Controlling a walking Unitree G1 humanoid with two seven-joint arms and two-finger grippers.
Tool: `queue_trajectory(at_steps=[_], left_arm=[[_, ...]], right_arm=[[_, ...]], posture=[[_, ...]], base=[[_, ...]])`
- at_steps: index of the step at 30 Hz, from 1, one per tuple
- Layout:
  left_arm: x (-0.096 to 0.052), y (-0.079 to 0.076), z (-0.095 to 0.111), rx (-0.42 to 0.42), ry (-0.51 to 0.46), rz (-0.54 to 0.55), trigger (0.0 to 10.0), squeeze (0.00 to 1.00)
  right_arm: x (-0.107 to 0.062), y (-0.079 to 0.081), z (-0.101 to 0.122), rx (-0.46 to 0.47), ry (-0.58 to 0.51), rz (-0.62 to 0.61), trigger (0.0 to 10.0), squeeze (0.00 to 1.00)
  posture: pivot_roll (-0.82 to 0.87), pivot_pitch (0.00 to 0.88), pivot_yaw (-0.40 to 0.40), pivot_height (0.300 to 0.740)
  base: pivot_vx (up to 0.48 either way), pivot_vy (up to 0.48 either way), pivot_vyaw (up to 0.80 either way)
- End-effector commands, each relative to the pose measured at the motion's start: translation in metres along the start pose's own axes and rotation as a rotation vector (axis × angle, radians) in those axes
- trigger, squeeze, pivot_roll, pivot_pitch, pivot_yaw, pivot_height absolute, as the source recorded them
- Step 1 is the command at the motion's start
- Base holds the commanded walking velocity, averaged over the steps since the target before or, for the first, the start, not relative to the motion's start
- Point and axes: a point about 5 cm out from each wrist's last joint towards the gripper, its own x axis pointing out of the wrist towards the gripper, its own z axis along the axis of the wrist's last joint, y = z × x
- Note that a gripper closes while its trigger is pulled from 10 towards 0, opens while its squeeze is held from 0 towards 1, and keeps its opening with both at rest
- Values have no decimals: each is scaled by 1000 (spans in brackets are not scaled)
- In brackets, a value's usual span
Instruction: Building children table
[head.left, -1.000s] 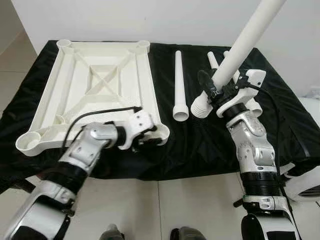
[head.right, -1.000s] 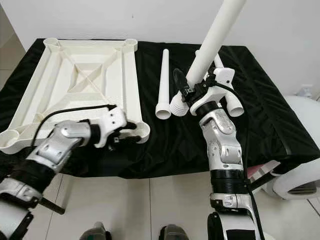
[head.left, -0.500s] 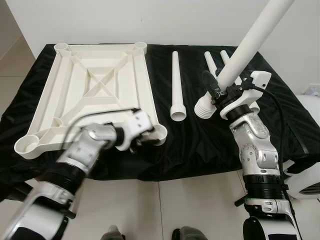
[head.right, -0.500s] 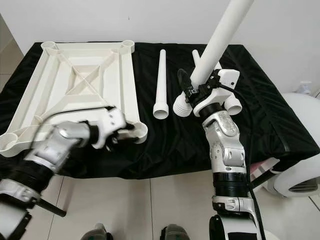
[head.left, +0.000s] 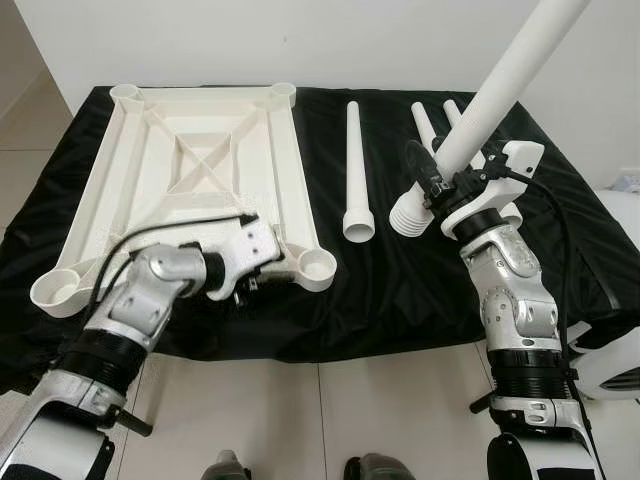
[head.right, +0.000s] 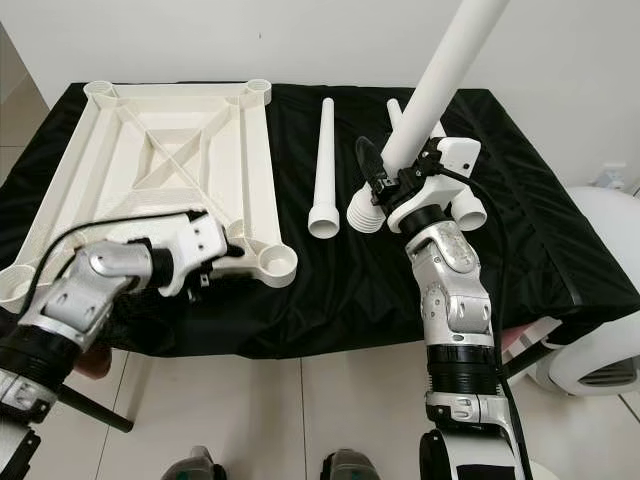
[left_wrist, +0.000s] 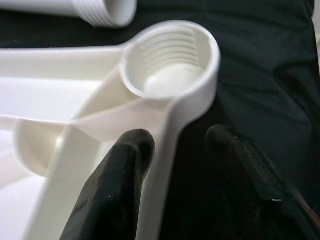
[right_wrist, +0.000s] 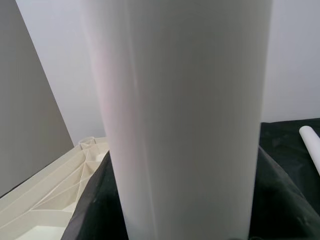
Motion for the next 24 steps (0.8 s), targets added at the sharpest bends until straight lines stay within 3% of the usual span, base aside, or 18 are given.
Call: queue_trajectory(at_steps=[1, 7, 16, 24], left_arm=[[2, 1, -5, -1, 26, 46, 10000, 0], [9, 9, -13, -39, 88, 120, 10000, 0], [21, 8, -7, -50, 82, 105, 10000, 0], [35, 13, 3, -110, 64, 142, 10000, 0]], right_arm=[[2, 0, 2, 4, -1, 8, 10000, 0], [2, -1, 4, 0, -2, 6, 10000, 0], [1, -2, 4, 1, -2, -4, 10000, 0], [0, -2, 5, 5, -4, -9, 10000, 0]], posture=[[-47, 7, -8, 740], [-57, 10, -5, 740], [-62, 17, 5, 740], [-64, 20, 11, 740]], base=[[0, 0, 0], [0, 0, 0], [0, 0, 0], [0, 0, 0]])
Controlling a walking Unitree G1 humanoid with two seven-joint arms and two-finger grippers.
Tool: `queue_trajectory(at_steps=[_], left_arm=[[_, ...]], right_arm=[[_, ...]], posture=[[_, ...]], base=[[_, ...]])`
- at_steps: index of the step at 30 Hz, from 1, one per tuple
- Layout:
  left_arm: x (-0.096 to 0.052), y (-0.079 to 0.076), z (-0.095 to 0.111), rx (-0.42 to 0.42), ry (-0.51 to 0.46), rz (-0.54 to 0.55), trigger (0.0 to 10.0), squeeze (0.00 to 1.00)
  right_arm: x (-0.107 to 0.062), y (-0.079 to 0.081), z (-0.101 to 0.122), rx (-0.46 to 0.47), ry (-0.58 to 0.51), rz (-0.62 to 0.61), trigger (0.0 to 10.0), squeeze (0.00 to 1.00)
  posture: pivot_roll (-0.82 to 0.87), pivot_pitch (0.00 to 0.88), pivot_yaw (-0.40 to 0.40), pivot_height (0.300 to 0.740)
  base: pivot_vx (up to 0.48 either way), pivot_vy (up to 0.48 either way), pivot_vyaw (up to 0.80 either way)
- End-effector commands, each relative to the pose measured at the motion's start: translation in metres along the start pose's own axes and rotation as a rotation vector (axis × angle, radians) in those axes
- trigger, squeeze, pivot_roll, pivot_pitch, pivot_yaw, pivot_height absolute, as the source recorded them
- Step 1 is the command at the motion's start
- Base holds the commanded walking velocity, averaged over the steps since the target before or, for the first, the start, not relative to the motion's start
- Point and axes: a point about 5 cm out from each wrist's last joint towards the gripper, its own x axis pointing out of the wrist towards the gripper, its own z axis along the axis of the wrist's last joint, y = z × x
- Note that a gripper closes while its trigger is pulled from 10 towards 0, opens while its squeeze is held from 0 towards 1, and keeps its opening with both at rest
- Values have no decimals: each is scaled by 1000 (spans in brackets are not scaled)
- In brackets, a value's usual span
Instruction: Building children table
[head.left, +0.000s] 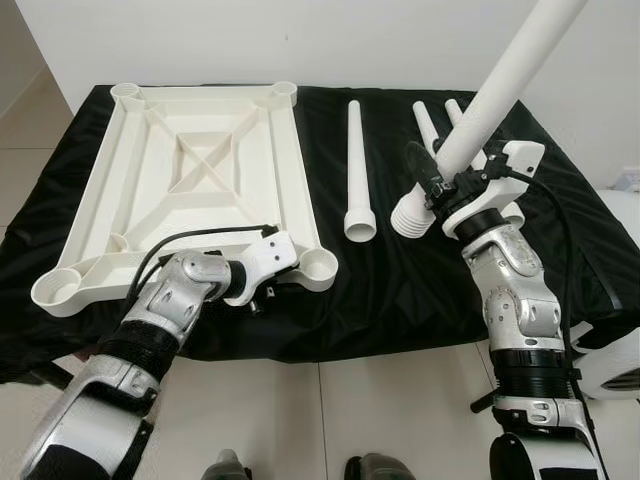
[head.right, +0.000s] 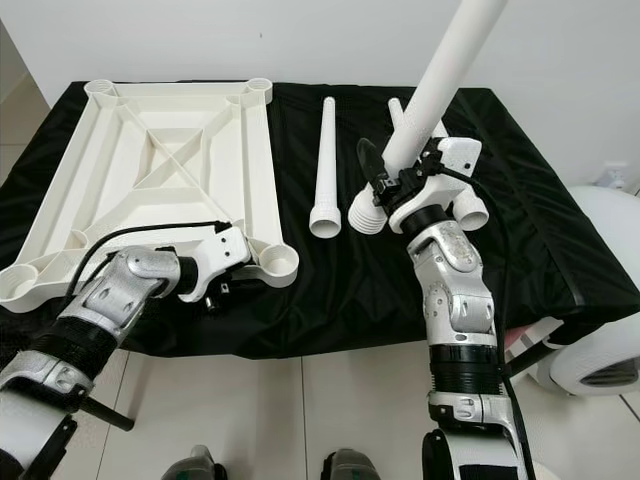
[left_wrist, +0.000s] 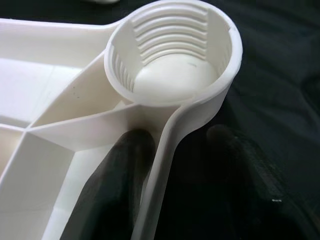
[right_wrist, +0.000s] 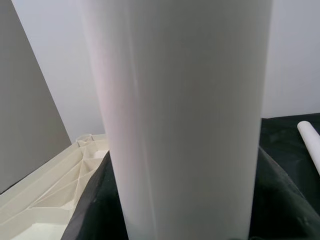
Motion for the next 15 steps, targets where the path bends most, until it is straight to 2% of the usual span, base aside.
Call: queue_trajectory(at_steps=[1, 3, 4, 6, 7, 8, 11, 12, 15], left_arm=[[2, 10, 2, -13, 4, 178, 10000, 0], [3, 10, 3, -12, 3, 178, 10000, 0], [6, 8, 5, -11, -7, 167, 2706, 0], [7, 8, 6, -12, -11, 164, 2706, 0], [9, 7, 7, -8, -14, 161, 0, 0], [12, 7, 9, -9, -15, 169, 510, 0], [13, 7, 10, -12, -14, 173, 510, 0], [16, 6, 11, -11, -18, 170, 10000, 0], [22, 2, 16, 2, -32, 160, 10000, 0]], right_arm=[[1, 1, 5, 5, -19, 1, 10000, 0], [1, 1, 5, 5, -18, 1, 10000, 0], [1, 2, 5, 6, -19, 0, 10000, 0], [1, 2, 5, 6, -19, 0, 10000, 0], [0, 2, 5, 7, -20, -2, 10000, 0], [0, 2, 5, 10, -20, -4, 10000, 0], [0, 2, 5, 11, -20, -4, 10000, 0], [0, 2, 5, 12, -20, -4, 10000, 0], [0, 3, 4, 13, -17, -1, 10000, 0]], posture=[[-64, 21, 11, 740], [-64, 21, 11, 740], [-66, 22, 15, 740], [-66, 22, 15, 740], [-68, 24, 16, 740], [-70, 24, 17, 740], [-70, 24, 17, 740], [-75, 25, 13, 740], [-81, 27, 11, 740]], base=[[0, 0, 0], [0, 0, 0], [0, 0, 0], [0, 0, 0], [0, 0, 0], [0, 0, 0], [0, 0, 0], [0, 0, 0], [0, 0, 0]])
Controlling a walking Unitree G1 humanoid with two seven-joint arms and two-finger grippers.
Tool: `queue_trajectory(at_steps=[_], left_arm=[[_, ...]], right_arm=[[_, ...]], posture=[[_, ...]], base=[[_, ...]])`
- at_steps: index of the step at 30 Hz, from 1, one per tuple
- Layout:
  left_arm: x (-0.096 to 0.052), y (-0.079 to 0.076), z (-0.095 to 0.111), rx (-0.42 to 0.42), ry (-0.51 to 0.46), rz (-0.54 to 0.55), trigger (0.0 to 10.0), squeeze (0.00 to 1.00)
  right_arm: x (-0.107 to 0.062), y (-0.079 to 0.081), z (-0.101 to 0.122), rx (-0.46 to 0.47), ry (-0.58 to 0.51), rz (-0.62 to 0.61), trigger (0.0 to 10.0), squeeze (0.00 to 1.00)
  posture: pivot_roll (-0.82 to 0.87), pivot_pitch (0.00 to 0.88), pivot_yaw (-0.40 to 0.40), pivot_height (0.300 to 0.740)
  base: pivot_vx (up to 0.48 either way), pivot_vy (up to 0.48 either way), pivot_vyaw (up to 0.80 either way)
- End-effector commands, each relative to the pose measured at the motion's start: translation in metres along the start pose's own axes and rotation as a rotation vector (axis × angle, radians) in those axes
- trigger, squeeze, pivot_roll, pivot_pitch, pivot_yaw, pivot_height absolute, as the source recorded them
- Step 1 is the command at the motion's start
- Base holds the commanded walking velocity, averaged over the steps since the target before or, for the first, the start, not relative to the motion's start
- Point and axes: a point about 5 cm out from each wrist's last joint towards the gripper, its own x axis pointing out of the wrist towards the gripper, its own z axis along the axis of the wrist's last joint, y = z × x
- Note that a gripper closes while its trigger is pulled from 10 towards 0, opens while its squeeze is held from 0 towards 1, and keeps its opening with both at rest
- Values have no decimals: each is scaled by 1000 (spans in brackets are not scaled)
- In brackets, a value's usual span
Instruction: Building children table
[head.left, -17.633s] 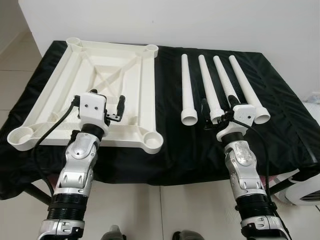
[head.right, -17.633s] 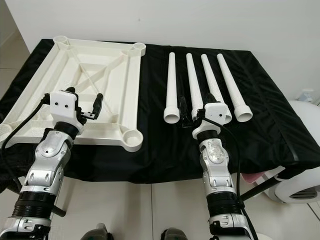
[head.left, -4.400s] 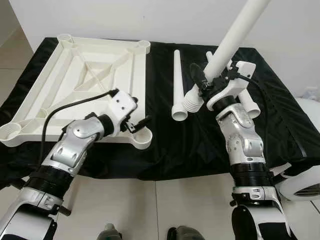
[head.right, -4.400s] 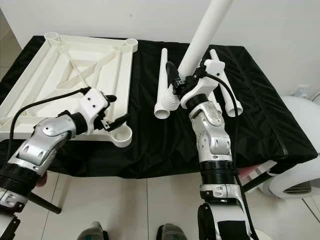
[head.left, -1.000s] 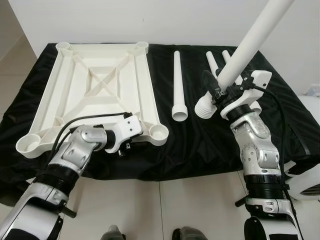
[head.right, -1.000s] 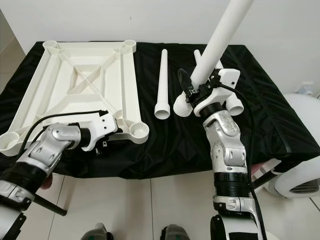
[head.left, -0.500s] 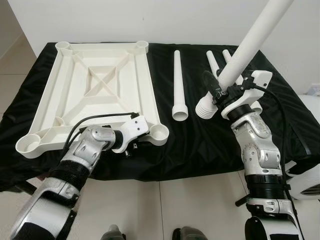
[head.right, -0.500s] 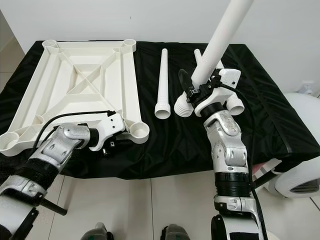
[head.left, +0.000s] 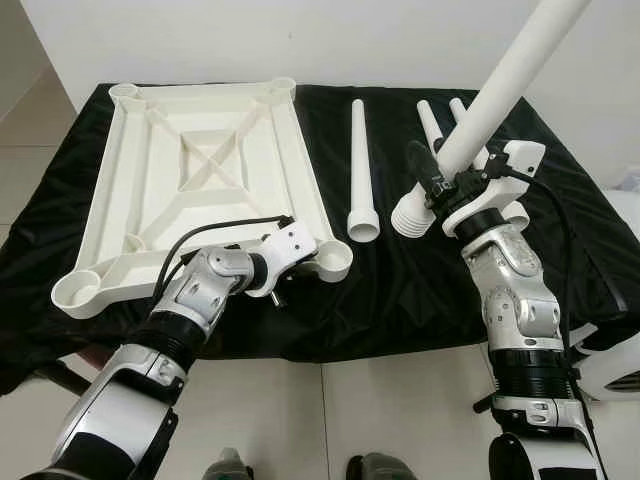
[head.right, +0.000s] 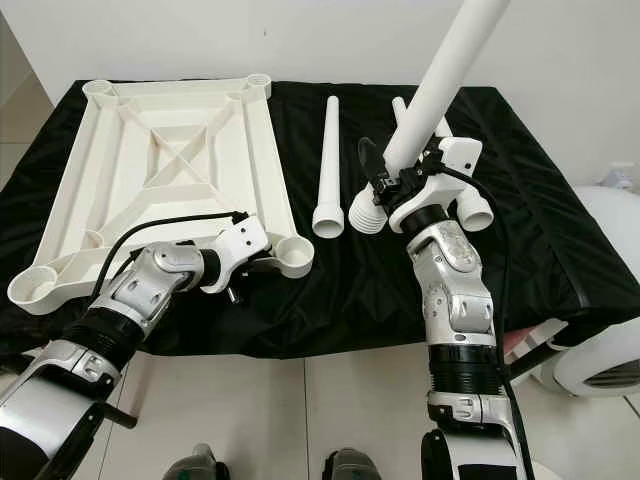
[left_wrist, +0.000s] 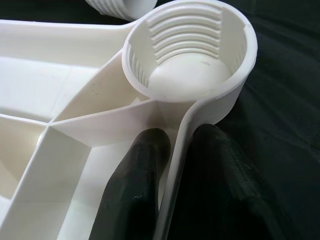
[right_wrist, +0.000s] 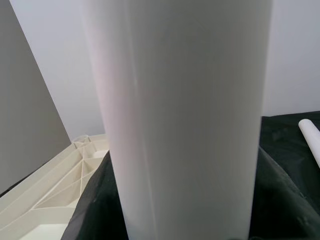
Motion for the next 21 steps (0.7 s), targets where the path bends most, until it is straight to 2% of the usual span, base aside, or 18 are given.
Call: queue_trajectory(at_steps=[1, 4, 12, 16, 21], left_arm=[[7, -2, 5, 14, -20, 59, 10000, 0], [16, -8, 9, 6, -40, 58, 10000, 0], [26, -17, 17, -16, -78, 54, 10000, 0], [33, -26, 27, -51, -117, 53, 10000, 0], [34, -30, 31, -46, -144, 57, 10000, 0]], right_arm=[[0, 3, 3, 12, -13, 7, 10000, 0], [0, 5, 3, 10, -9, 13, 10000, 0], [-1, 6, 4, 8, 2, 25, 10000, 0], [-4, 12, -6, 12, 51, 54, 10000, 0], [-4, 19, -12, 6, 70, 76, 10000, 0]], posture=[[-89, 31, 8, 740], [-102, 35, 3, 740], [-112, 36, 1, 740], [-95, 32, 8, 740], [-80, 26, 13, 740]], base=[[0, 0, 0], [0, 0, 0], [0, 0, 0], [0, 0, 0], [0, 0, 0]])
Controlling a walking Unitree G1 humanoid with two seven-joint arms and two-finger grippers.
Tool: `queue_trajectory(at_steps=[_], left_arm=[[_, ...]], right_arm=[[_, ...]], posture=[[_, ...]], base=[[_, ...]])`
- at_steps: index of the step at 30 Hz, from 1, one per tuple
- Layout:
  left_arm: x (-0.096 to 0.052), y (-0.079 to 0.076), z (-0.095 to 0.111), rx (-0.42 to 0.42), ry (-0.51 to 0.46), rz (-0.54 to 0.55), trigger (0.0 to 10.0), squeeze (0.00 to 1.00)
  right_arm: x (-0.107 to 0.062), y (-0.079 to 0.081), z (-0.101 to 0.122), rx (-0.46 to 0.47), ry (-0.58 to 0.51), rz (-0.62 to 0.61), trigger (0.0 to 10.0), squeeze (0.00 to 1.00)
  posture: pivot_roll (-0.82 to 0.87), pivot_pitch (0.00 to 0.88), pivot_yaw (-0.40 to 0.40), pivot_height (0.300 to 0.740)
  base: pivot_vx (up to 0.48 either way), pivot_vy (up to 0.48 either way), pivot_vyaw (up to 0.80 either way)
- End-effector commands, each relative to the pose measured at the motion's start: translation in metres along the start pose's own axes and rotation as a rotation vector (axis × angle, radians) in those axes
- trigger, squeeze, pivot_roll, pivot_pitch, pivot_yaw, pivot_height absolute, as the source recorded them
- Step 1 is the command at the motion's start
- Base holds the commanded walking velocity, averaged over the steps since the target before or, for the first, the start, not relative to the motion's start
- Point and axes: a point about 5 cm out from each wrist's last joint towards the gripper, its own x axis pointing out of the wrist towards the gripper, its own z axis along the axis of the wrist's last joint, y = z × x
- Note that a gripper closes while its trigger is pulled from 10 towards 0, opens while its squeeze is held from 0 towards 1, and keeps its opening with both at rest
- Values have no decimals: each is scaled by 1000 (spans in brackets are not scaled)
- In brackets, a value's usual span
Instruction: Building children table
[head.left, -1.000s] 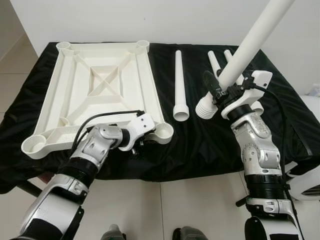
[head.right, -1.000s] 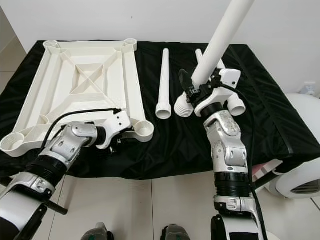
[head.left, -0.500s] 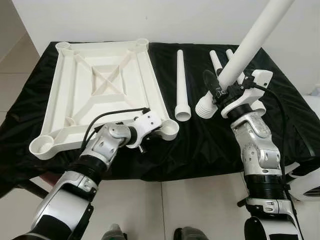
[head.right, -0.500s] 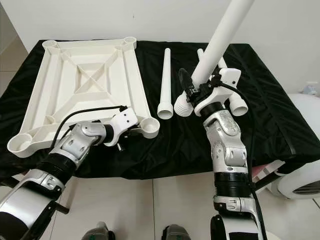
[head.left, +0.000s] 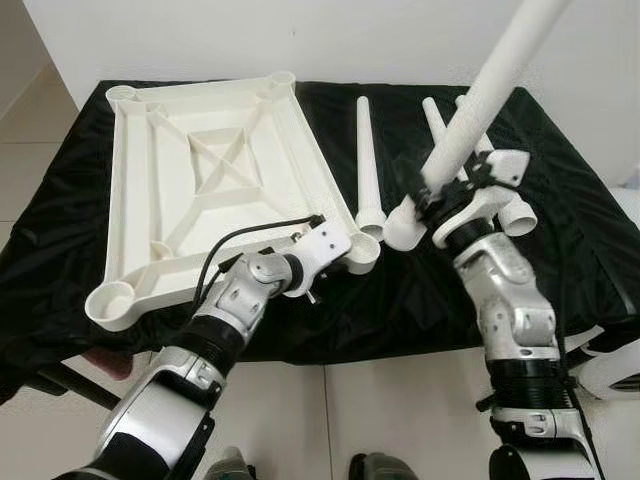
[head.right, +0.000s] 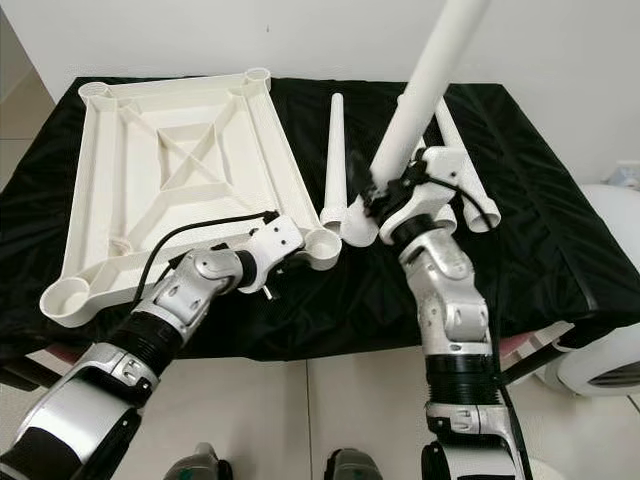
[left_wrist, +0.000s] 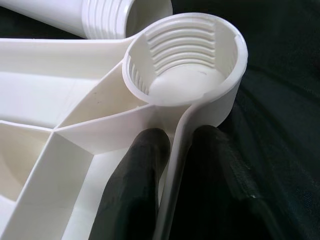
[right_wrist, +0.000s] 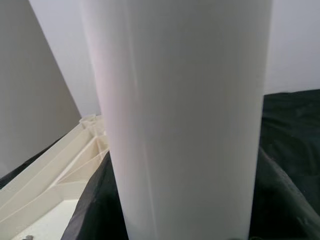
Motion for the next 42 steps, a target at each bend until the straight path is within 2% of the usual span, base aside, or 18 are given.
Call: queue_trajectory(at_steps=[1, 7, 13, 22, 27, 31, 32, 33, 34, 40, 41, 42], left_arm=[[5, -11, 6, -24, -60, -18, 10000, 0], [5, -29, 3, -22, -73, -41, 10000, 0], [6, -37, 2, -42, -80, -59, 10000, 0], [-1, -35, -6, -39, -50, -44, 10000, 0], [-8, -28, -18, -65, -9, -6, 10000, 0], [-12, -25, -24, -40, 5, 12, 10000, 0], [-13, -25, -24, -41, 6, 10, 10000, 357], [-13, -25, -24, -41, 6, 10, 10000, 357], [-14, -23, -23, -75, -11, 18, 10000, 1000], [-17, -17, -21, -104, -17, 56, 10000, 1000], [-17, -17, -21, -94, -16, 58, 10000, 0], [-19, -16, -20, -110, -17, 54, 10000, 0]], right_arm=[[1, 4, 0, -5, -1, 21, 10000, 0], [1, 12, -6, 13, 13, 56, 10000, 0], [4, 10, -6, 13, 17, 58, 10000, 0], [6, 11, -7, -10, 16, 65, 10000, 0], [7, 11, -7, -15, 8, 62, 10000, 0], [8, 10, -7, -35, -5, 46, 10000, 0], [8, 9, -6, -37, -7, 41, 10000, 0], [8, 9, -6, -37, -7, 41, 10000, 0], [8, 9, -7, -36, -7, 26, 10000, 0], [9, 10, -10, -23, 1, 0, 10000, 0], [9, 12, -10, -18, 3, 5, 10000, 0], [9, 13, -11, -18, 4, 12, 10000, 0]], posture=[[-80, 26, 13, 740], [-61, 13, 9, 740], [-51, 11, 1, 740], [-41, 7, -3, 740], [-36, 6, -5, 740], [-32, 6, -10, 740], [-32, 6, -10, 740], [-32, 6, -10, 740], [-31, 5, -13, 740], [-28, 7, -18, 740], [-30, 9, -18, 740], [-30, 9, -19, 740]], base=[[0, 0, 0], [0, 0, 0], [0, 0, 0], [0, 0, 0], [0, 0, 0], [0, 0, 0], [0, 0, 0], [0, 0, 0], [0, 0, 0], [0, 0, 0], [0, 0, 0], [0, 0, 0]])
